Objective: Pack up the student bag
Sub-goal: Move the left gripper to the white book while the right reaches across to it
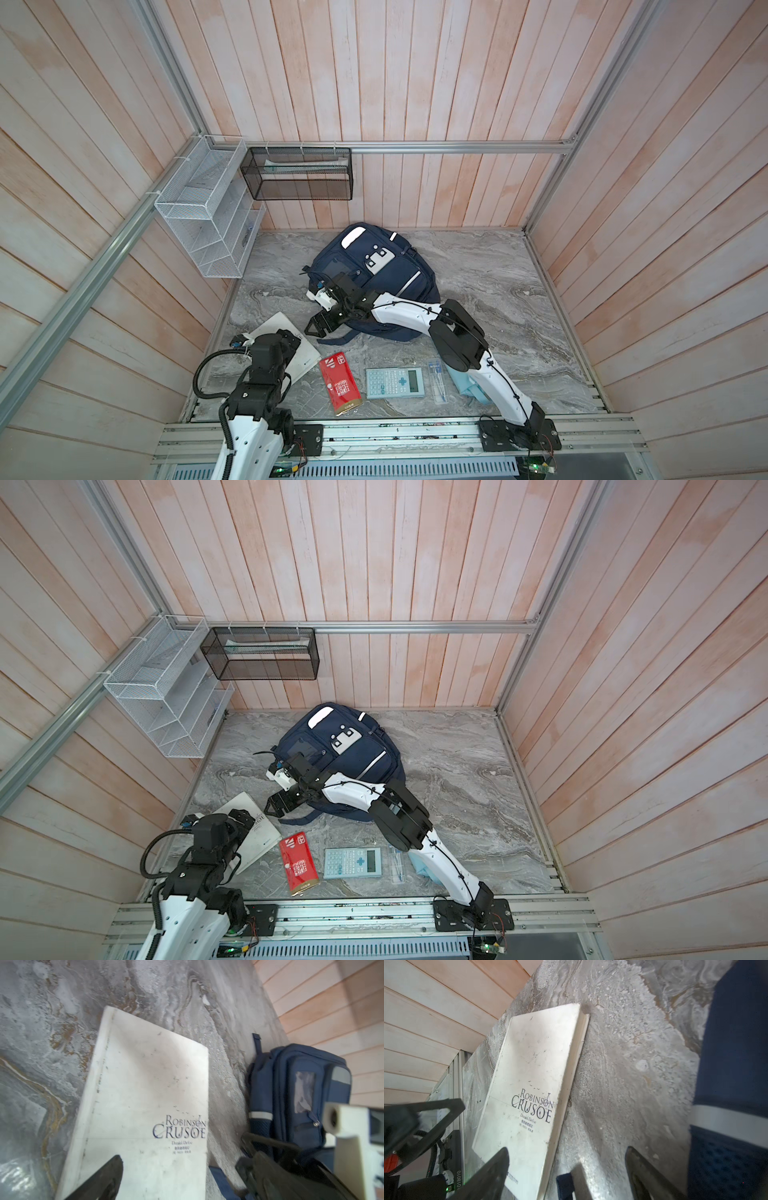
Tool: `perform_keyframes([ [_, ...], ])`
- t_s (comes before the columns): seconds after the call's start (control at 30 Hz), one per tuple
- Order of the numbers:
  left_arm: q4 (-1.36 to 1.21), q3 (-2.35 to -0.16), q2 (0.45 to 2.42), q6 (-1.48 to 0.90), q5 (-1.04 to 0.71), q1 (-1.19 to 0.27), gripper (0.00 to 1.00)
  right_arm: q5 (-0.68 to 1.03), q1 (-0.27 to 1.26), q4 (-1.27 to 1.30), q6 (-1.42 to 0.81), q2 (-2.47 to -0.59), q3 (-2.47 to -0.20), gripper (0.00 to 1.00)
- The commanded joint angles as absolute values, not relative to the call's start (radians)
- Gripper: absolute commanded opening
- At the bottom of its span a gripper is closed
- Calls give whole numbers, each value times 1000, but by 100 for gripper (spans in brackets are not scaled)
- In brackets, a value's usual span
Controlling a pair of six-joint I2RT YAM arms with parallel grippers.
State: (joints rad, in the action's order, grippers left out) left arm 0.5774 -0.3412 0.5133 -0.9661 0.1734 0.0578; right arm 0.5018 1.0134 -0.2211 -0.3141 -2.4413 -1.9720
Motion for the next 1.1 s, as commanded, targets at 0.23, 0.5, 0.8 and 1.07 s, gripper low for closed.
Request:
perform_keyframes([
  [0.23,437,-317,641,-830,-79,378,99,598,1021,-356,-309,-2637,-2279,81],
  [0.5,248,-197,793,-872,-152,438,99,654,1017,-447,-359,-2786,-2436,80],
  [0.8,77,-164,930,-850,-228,445,85,754,1035,-350,-445,-2821,-2416,70],
  [1.07,3,-169,1014,-813,-300,445,81,785,1034,-222,-572,-2833,-2423,27],
])
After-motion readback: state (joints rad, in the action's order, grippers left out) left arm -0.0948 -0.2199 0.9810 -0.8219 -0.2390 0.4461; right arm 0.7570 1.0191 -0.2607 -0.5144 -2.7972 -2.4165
